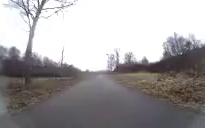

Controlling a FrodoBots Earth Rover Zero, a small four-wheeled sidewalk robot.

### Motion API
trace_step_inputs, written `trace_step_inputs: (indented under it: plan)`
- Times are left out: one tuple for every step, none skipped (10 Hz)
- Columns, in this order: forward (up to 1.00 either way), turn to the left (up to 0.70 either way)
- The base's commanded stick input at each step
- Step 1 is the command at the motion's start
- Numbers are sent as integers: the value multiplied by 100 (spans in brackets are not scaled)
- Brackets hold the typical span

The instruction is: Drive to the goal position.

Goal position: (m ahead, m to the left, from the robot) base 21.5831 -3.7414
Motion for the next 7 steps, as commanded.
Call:
trace_step_inputs:
  plan:
    - [70,0]
    - [70,0]
    - [70,0]
    - [70,0]
    - [70,0]
    - [70,0]
    - [70,0]
